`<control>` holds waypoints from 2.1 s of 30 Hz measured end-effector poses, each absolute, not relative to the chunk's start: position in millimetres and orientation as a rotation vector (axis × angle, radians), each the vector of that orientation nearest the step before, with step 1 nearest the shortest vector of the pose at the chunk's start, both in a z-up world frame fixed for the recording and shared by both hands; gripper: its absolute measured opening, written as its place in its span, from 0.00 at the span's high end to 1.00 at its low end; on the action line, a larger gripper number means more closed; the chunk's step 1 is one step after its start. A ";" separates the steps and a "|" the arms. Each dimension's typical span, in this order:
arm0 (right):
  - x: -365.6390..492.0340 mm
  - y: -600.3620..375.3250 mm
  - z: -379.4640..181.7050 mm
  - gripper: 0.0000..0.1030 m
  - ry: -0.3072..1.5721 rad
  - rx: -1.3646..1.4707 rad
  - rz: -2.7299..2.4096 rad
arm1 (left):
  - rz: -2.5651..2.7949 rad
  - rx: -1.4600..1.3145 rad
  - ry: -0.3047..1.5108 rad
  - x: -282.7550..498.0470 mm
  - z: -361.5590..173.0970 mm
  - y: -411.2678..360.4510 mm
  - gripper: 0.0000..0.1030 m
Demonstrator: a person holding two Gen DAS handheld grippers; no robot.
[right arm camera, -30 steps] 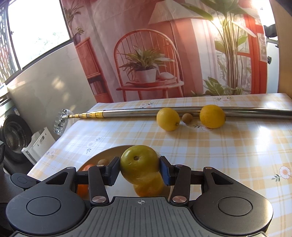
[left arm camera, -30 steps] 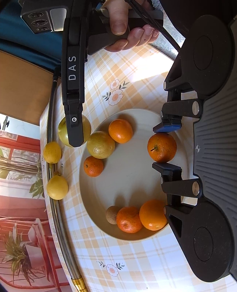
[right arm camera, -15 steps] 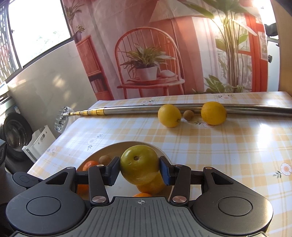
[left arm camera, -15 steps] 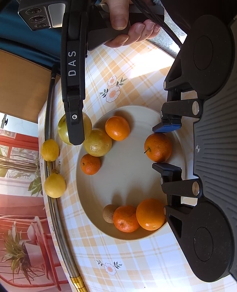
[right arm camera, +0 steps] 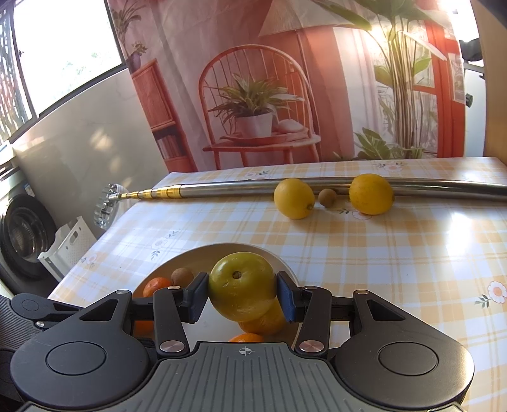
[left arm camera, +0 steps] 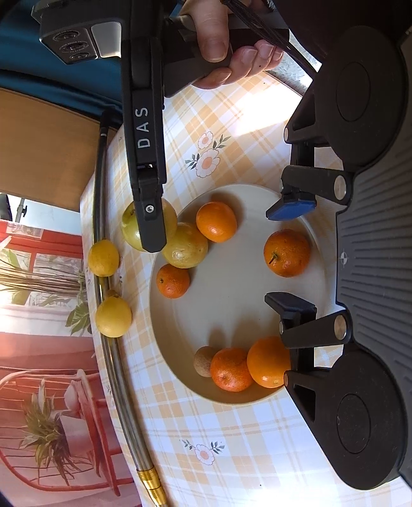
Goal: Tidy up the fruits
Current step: 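Open the left tool to drop the mandarin into the plate, then lower the green-yellow fruit into the plate and open the right tool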
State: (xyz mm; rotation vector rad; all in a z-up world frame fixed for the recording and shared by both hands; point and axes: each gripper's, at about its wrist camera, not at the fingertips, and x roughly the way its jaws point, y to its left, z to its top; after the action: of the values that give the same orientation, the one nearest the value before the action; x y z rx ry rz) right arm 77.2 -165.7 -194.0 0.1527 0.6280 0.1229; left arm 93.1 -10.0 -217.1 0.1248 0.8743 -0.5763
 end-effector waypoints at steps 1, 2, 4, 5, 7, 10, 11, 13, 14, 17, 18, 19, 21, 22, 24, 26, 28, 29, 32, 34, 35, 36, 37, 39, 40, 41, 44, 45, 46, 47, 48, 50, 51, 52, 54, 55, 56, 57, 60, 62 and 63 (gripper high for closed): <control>77.5 -164.7 -195.1 0.58 0.630 0.151 0.125 | -0.568 0.123 0.864 92.2 -215.4 -8.7 0.49; 77.7 -164.0 -195.9 0.58 0.633 0.150 0.127 | -0.556 0.117 0.853 91.7 -213.5 -6.2 0.49; 77.3 -161.7 -196.8 0.58 0.636 0.144 0.133 | -0.534 0.102 0.834 90.8 -209.9 -1.4 0.49; 77.6 -160.4 -197.0 0.58 0.639 0.142 0.136 | -0.522 0.093 0.822 90.1 -207.6 1.3 0.49; 76.3 -157.4 -197.6 0.58 0.646 0.135 0.146 | -0.496 0.074 0.796 88.8 -202.7 7.0 0.49; 71.6 -152.2 -199.0 0.58 0.661 0.120 0.166 | -0.435 0.060 0.757 88.7 -195.0 14.8 0.48; 69.5 -150.4 -200.2 0.58 0.669 0.115 0.175 | -0.418 0.058 0.749 88.6 -193.7 16.5 0.47; 64.7 -145.3 -202.7 0.58 0.688 0.096 0.191 | -0.388 0.046 0.733 88.5 -190.9 20.3 0.46; 62.1 -142.7 -204.2 0.58 0.697 0.085 0.196 | -0.378 0.040 0.728 88.5 -189.5 21.7 0.45; 54.0 -137.4 -208.1 0.58 0.722 0.066 0.207 | -0.354 0.029 0.722 88.8 -188.1 24.5 0.44; 51.4 -136.8 -209.2 0.58 0.727 0.064 0.208 | -0.348 0.026 0.723 89.1 -188.2 24.9 0.43; 48.8 -136.3 -210.0 0.58 0.732 0.062 0.208 | -0.343 0.023 0.724 89.2 -188.4 25.2 0.41; 45.6 -136.9 -210.0 0.58 0.734 0.061 0.204 | -0.333 0.014 0.724 89.0 -188.6 27.6 0.37; 44.8 -137.0 -209.8 0.58 0.735 0.061 0.202 | -0.329 0.009 0.724 88.6 -188.6 28.8 0.36; 43.7 -136.6 -209.2 0.58 0.736 0.058 0.197 | -0.320 0.004 0.723 87.9 -188.0 30.1 0.35; 42.6 -136.3 -207.0 0.58 0.725 0.054 0.193 | -0.311 -0.001 0.723 86.5 -188.2 31.4 0.34; 40.9 -135.6 -204.6 0.58 0.708 0.046 0.195 | -0.304 -0.007 0.725 85.8 -188.1 33.0 0.34; 40.4 -134.9 -203.9 0.58 0.706 0.043 0.199 | -0.300 -0.011 0.725 85.1 -188.2 34.2 0.34; 42.3 -131.8 -204.5 0.58 0.726 0.043 0.235 | -0.291 -0.020 0.726 85.6 -188.0 35.5 0.34; 43.2 -129.4 -206.0 0.58 0.739 0.044 0.253 | -0.288 -0.023 0.729 86.0 -188.2 36.3 0.34; 44.1 -128.0 -206.9 0.58 0.745 0.045 0.258 | -0.286 -0.022 0.730 87.1 -188.4 35.8 0.33; 44.9 -127.9 -207.6 0.58 0.750 0.048 0.260 | -0.285 -0.020 0.731 86.9 -188.4 35.6 0.33; 45.9 -127.5 -208.7 0.58 0.758 0.051 0.260 | -0.284 -0.019 0.732 86.7 -188.6 35.6 0.33; 48.2 -128.0 -211.9 0.58 0.780 0.061 0.253 | -0.282 -0.017 0.734 86.9 -189.1 36.1 0.32; 48.9 -128.6 -213.9 0.58 0.789 0.066 0.253 | -0.282 -0.016 0.736 87.1 -189.3 36.2 0.29; 49.1 -128.4 -214.6 0.58 0.791 0.072 0.257 | -0.281 -0.015 0.738 87.4 -189.2 36.6 0.26; 51.0 -126.9 -217.5 0.58 0.808 0.066 0.256 | -0.274 -0.020 0.735 87.2 -188.9 38.4 0.22; 51.1 -127.0 -218.3 0.58 0.812 0.067 0.255 | -0.272 -0.022 0.736 87.4 -189.0 39.0 0.22; 51.2 -127.9 -219.2 0.58 0.813 0.072 0.252 | -0.270 -0.024 0.739 88.1 -189.3 39.0 0.22; 51.7 -128.8 -219.9 0.58 0.817 0.074 0.248 | -0.268 -0.025 0.742 88.4 -189.7 39.1 0.22; 52.0 -129.2 -221.0 0.58 0.823 0.074 0.242 | -0.264 -0.024 0.746 88.8 -190.1 39.2 0.21; 52.8 -131.2 -222.3 0.55 0.829 0.083 0.234 | -0.253 -0.020 0.751 89.4 -190.9 39.5 0.20; 53.0 -132.0 -222.8 0.54 0.831 0.087 0.233 | -0.248 -0.017 0.753 89.6 -191.1 39.5 0.20; 53.2 -132.3 -223.1 0.54 0.831 0.089 0.234 | -0.242 -0.014 0.756 89.7 -191.3 39.4 0.19; 53.0 -132.2 -223.2 0.54 0.831 0.087 0.234 | -0.236 -0.010 0.762 90.0 -191.8 39.6 0.18; 53.1 -132.6 -223.2 0.54 0.832 0.087 0.233 | -0.235 -0.012 0.764 90.1 -191.9 40.0 0.17; 53.5 -132.4 -223.0 0.54 0.832 0.088 0.233 | -0.234 -0.013 0.764 90.1 -191.9 40.3 0.17; 53.4 -132.7 -223.1 0.54 0.832 0.090 0.233 | -0.233 -0.013 0.765 90.2 -191.7 40.4 0.17; 54.0 -132.5 -223.0 0.49 0.833 0.092 0.237 | -0.228 -0.012 0.769 90.4 -191.9 40.5 0.15; 53.7 -130.7 -222.3 0.42 0.831 0.087 0.247 | -0.227 -0.014 0.773 90.6 -192.4 40.7 0.15; 53.4 -129.8 -222.0 0.40 0.830 0.081 0.249 | -0.227 -0.013 0.775 90.5 -192.5 40.7 0.15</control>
State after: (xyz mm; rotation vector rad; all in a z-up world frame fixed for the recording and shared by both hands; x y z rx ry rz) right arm 53.4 -129.8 -222.0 0.0811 0.8303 0.2494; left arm 90.5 40.7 -192.5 -0.0126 0.7747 -0.2268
